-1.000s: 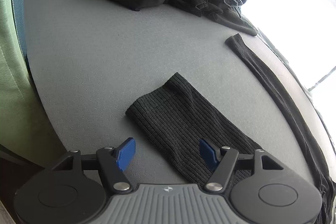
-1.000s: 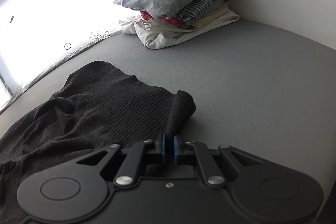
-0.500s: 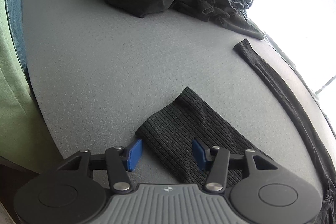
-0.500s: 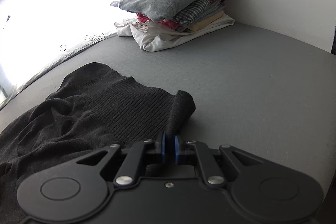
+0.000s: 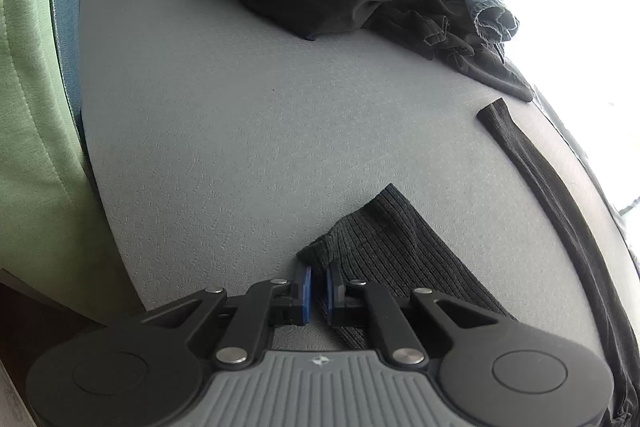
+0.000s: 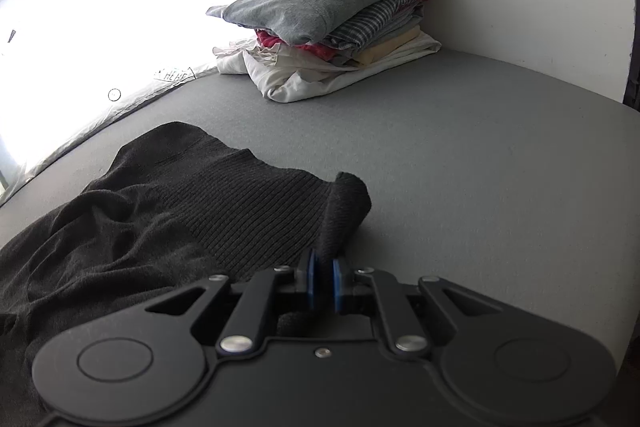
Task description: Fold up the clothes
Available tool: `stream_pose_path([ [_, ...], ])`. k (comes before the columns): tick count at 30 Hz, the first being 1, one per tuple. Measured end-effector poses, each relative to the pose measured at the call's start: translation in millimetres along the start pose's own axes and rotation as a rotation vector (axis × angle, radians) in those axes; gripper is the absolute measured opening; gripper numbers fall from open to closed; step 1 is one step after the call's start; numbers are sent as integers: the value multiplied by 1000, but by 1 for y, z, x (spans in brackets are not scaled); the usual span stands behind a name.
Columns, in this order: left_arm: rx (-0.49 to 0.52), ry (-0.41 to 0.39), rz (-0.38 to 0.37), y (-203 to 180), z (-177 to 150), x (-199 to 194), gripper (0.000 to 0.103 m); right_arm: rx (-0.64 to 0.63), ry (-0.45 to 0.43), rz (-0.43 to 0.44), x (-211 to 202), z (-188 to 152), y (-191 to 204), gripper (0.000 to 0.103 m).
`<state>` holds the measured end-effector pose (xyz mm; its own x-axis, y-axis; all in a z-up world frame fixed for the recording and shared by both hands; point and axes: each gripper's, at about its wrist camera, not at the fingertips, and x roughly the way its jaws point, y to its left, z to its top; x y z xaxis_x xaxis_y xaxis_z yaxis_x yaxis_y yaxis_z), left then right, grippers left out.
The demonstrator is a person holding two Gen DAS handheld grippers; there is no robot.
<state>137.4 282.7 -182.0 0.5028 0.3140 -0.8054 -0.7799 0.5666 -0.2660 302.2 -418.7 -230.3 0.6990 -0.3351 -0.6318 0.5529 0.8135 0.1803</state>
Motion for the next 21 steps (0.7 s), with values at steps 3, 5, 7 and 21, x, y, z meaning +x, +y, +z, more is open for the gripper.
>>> stream_pose_path([
  [3,-52,-1,-22,4,4,-2,6,20,33,0,2,6,-1,9],
  [5,-81,-25,-55,1,11,-9,5,27,62,-2,4,11,-1,9],
  [7,-107,-54,-93,-3,20,-17,5,49,106,1,6,19,-2,8],
  [21,-105,-324,-355,-69,89,-99,5,115,-128,210,-57,98,26,4],
])
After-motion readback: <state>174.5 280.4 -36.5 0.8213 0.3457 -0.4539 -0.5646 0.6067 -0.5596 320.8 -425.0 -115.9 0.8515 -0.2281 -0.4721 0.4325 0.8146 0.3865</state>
